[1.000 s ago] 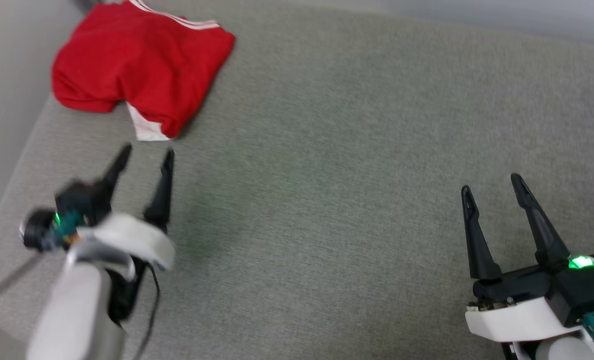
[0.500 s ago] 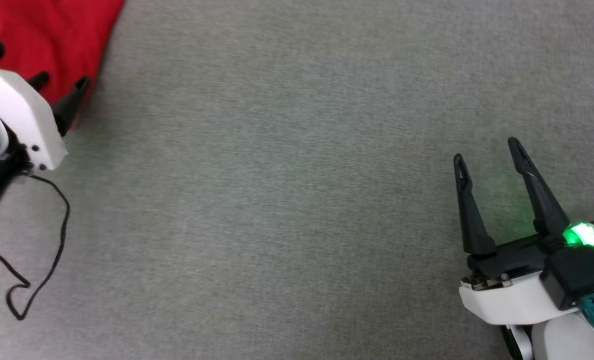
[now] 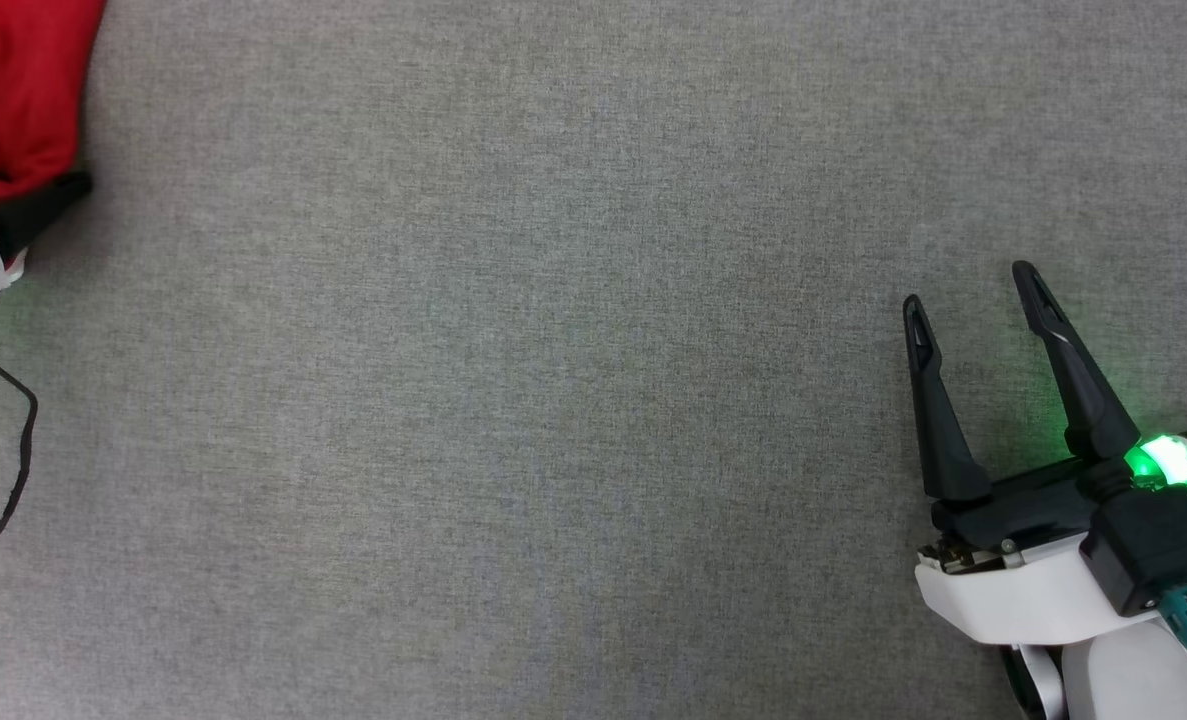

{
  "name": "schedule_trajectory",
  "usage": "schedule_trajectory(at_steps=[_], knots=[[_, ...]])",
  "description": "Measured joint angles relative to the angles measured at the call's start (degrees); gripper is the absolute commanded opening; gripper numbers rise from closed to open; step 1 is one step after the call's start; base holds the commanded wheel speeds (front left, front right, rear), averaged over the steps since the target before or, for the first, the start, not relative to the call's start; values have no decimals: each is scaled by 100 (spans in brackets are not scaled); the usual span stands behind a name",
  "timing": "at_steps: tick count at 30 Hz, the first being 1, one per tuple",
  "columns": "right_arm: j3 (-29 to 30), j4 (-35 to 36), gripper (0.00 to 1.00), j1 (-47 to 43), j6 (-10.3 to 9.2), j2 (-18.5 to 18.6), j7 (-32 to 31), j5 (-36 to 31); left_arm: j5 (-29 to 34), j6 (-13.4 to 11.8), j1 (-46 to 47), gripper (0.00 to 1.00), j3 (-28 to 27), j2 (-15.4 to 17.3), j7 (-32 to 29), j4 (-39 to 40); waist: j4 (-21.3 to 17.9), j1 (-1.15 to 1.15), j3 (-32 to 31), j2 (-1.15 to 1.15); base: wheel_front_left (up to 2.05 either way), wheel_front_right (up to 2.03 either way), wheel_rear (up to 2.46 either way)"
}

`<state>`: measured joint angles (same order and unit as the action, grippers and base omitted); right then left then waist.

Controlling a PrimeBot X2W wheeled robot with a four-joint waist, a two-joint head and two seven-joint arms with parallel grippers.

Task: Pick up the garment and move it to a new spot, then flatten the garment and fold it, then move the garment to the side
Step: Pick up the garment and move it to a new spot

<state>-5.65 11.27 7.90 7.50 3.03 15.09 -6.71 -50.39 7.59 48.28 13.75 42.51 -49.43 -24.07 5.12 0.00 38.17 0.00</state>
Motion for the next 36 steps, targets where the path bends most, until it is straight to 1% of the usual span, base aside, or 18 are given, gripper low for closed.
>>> schedule_trajectory(at_steps=[1,3,6,9,12,15,18,23,25,28,32,36], knots=[[8,-1,100,9,0,0,0,0,-69,0,14,0,-33,-24,2,-71,2,0,-5,0,0,0,0],[24,-23,100,8,0,-2,0,-1,-113,-7,12,0,-34,-40,83,-185,7,0,-45,0,0,0,0],[55,-69,100,4,0,-2,0,-19,-82,-19,-42,0,51,-69,405,-280,28,0,-160,0,0,0,0],[82,-153,100,-32,0,-2,0,-19,-248,-24,-138,0,44,-167,623,-423,53,0,-354,0,0,0,0],[89,-258,100,-136,0,-4,-1,27,-332,-20,-263,0,111,-214,910,-388,90,1,-611,0,0,0,0],[58,-347,100,-236,0,-4,0,89,-405,-19,-320,0,130,-223,1352,-163,129,1,-909,0,0,0,0],[56,-431,100,-343,0,-8,0,183,-630,-19,-365,0,141,-255,1724,137,163,0,-1246,0,0,0,0],[119,-537,100,-619,0,-7,0,377,-751,-19,-496,0,283,-250,2327,881,217,0,-1846,0,0,0,0],[125,-573,100,-725,0,-7,0,389,-848,-19,-530,0,286,-345,2529,1095,243,-1,-2075,0,0,0,0],[124,-594,100,-798,0,-7,0,437,-828,-44,-567,0,290,-545,2787,1354,279,-1,-2374,0,0,0,0],[140,-605,100,-817,0,-8,0,532,-644,-223,-636,0,493,-893,2994,1806,285,-1,-2690,0,0,0,0],[180,-600,100,-890,0,-8,0,632,-519,-368,-840,0,827,-1244,3029,2225,191,-1,-2898,0,0,0,0]])
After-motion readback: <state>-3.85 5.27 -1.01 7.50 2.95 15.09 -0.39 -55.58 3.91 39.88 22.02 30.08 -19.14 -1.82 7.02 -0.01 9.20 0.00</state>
